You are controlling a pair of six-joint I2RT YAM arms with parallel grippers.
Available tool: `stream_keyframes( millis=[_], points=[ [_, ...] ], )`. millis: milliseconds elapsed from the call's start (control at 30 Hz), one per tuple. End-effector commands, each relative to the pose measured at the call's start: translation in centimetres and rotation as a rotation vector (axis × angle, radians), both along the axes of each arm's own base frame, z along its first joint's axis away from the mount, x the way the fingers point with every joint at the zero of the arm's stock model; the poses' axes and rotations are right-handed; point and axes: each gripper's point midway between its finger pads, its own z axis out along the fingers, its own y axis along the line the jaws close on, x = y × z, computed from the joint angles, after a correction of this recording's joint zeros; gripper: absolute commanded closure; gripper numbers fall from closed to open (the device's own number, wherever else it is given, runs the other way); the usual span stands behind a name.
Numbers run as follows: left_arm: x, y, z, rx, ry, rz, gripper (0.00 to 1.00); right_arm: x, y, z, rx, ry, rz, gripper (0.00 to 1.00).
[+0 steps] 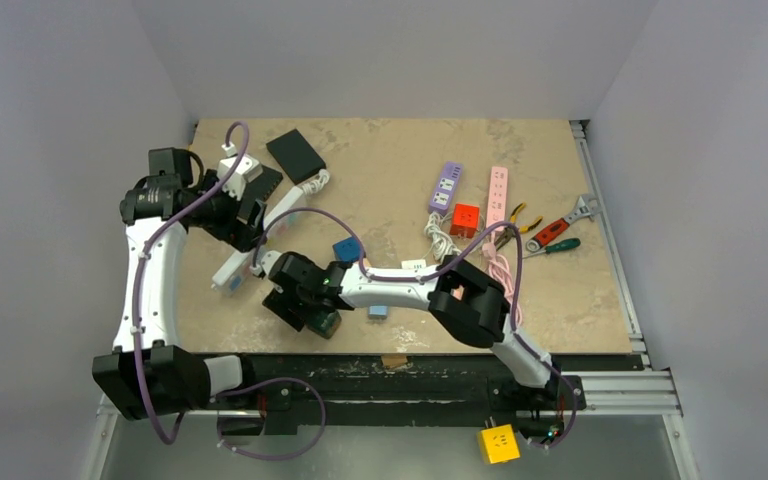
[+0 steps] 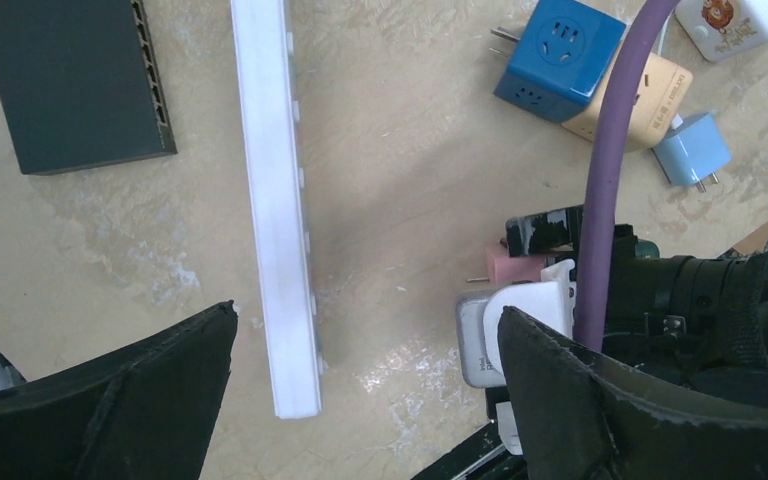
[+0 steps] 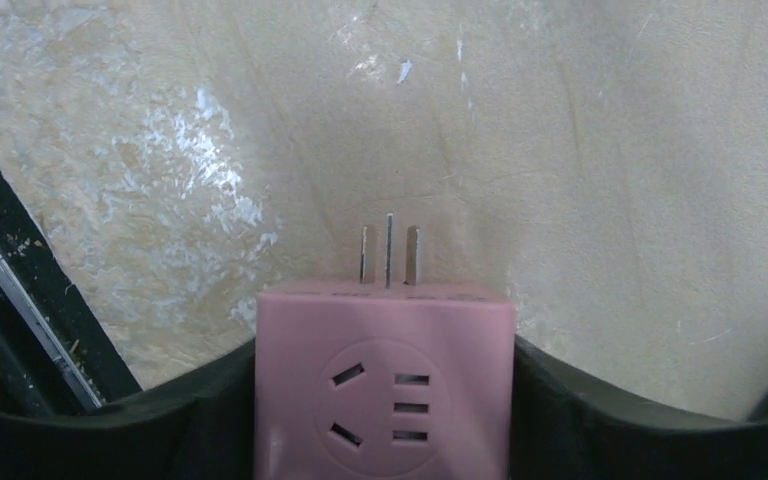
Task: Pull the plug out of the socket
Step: Pick up the plug from the corner of the board.
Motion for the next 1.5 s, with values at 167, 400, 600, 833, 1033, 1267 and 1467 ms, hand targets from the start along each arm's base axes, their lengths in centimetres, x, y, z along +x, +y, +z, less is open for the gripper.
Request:
stream_keyframes(
  millis=[167,400,600,833,1033,1267,1467],
  points=[
    [-0.7,-1.9,4.4,-0.106,-0.091,0.007,0.0,3.6,1.7,7.5,0.127,-0.13,-0.074,0.83],
    [-0.6,-3.1,8.6,-0.233,-0.133,0.062,0.0,7.7,-1.3,21.7,0.512,-0.31,-0.335,1.0],
    [-3.0,-7.0,12.6,-0.454,-0.174,-0.055,0.0,6.5,-8.6,33.7,1.063,-0.424,-0.471,1.0],
    [-6.1,-10.2,14.5,-0.653,-0.254,-0.211,0.0,6.7,-14.6,40.1,1.263,-0.469,-0.665,1.0],
    [-11.0,-11.5,17.7,-0.585,-0.466,-0.414,0.0,5.8,-16.1,43.3,1.389,-0.476,-0.651,1.0],
    [-9.8,-10.0,12.7,-0.466,-0.429,-0.317,0.0,5.7,-15.9,43.9,1.408,-0.479,-0.636,1.0],
    [-9.7,-11.4,14.7,-0.632,-0.444,-0.351,0.0,5.6,-14.6,44.3,1.456,-0.447,-0.61,1.0]
  ],
)
